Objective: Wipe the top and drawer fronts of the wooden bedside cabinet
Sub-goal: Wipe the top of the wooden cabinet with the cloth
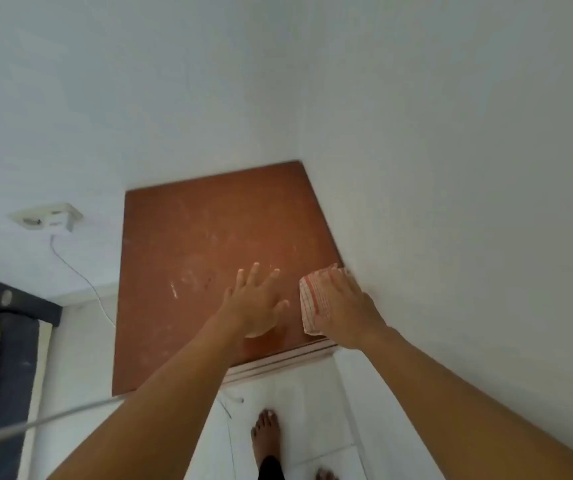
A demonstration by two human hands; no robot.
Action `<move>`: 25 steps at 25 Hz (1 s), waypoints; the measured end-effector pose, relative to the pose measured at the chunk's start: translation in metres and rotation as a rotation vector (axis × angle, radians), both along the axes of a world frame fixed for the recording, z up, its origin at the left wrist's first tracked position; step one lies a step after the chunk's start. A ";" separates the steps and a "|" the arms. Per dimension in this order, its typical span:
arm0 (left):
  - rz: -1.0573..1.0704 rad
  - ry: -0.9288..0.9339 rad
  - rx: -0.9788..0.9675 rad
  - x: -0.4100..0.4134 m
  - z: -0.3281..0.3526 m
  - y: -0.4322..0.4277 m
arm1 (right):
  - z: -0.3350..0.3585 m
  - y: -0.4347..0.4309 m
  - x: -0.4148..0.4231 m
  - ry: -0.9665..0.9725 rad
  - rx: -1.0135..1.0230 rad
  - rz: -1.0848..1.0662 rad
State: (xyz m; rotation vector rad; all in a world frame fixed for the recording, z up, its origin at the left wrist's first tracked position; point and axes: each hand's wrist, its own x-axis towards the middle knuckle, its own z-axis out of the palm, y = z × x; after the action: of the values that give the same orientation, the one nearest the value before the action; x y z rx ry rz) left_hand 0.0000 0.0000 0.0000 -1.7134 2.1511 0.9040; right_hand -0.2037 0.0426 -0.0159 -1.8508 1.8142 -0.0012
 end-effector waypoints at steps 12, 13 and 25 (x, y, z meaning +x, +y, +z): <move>-0.085 -0.135 -0.144 0.005 -0.078 0.007 | -0.098 0.003 0.014 0.167 -0.196 -0.090; -0.084 -0.135 -0.142 0.005 -0.077 0.007 | -0.098 0.003 0.013 0.162 -0.223 -0.110; 0.103 0.020 -0.233 0.009 -0.036 -0.108 | -0.027 -0.126 0.033 -0.365 -0.504 -0.355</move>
State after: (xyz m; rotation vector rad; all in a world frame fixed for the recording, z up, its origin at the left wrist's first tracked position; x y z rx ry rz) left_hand 0.0095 -0.1081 -0.0363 -1.9469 2.2757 0.7211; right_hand -0.1703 -0.0833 -0.0434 -1.6544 1.9569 -0.9382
